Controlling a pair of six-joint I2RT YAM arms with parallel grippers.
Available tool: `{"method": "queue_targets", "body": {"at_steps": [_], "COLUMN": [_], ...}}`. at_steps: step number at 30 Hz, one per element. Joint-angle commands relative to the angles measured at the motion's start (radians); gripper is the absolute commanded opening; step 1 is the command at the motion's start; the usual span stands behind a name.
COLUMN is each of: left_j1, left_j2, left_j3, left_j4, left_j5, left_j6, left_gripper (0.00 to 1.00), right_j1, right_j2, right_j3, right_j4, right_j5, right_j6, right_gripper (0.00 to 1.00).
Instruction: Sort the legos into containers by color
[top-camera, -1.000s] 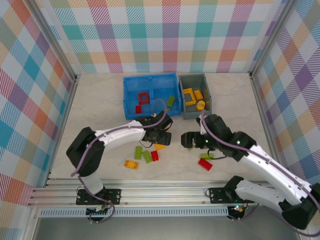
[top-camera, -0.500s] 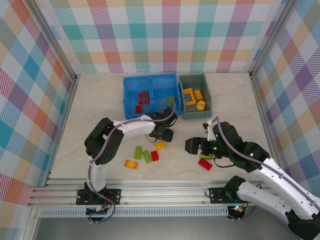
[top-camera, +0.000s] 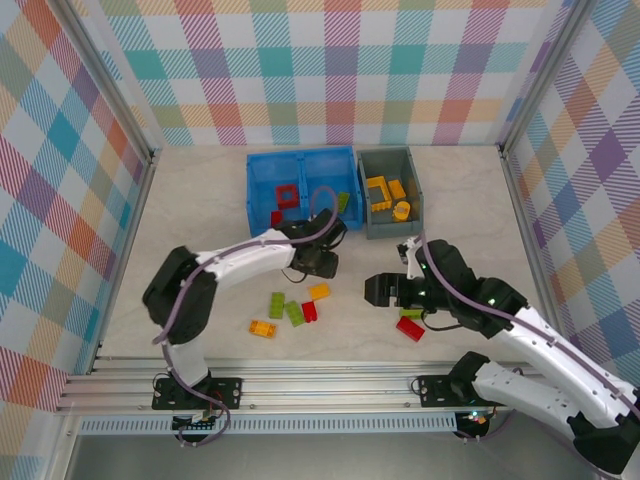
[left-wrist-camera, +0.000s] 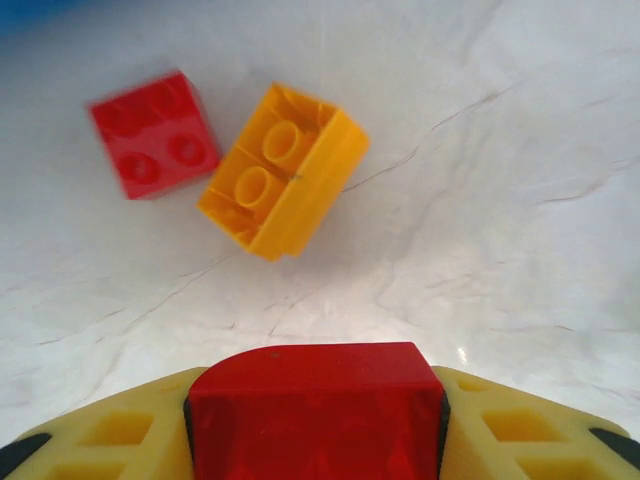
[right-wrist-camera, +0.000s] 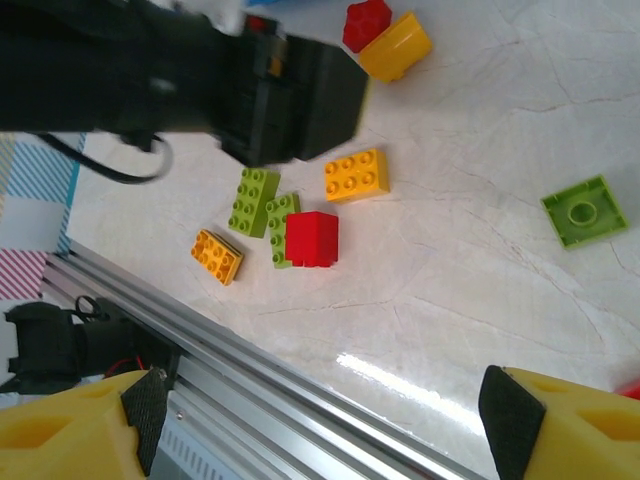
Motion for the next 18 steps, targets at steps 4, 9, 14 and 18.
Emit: {"method": "queue_targets", "body": {"at_steps": [4, 9, 14, 18], "left_j1": [0.162, 0.324, 0.409, 0.455], "left_j2": [-0.149, -0.080, 0.071, 0.184], "left_j3": [0.063, 0.152, 0.266, 0.341], "left_j4": [-0.156, -0.118, -0.061, -0.040], "left_j5": [-0.018, 0.055, 0.124, 0.166], "left_j6": [-0.001, -0.001, -0.017, -0.056], "left_gripper": [0.47, 0.47, 0.47, 0.46], "right_j1": [0.132, 0.222, 0.274, 0.282], "right_j2": [0.147, 0.273, 0.376, 0.421], "right_j3": [0.126, 0.170, 0.209, 0.240], "right_j4": [0.145, 0.283, 0.382, 0.386], "right_j5": [0.123, 0.274, 0.390, 0.400], "right_j6": [-0.121, -0.154, -0.177, -0.163], "right_gripper": [0.81, 0.80, 0.79, 0.79]}}
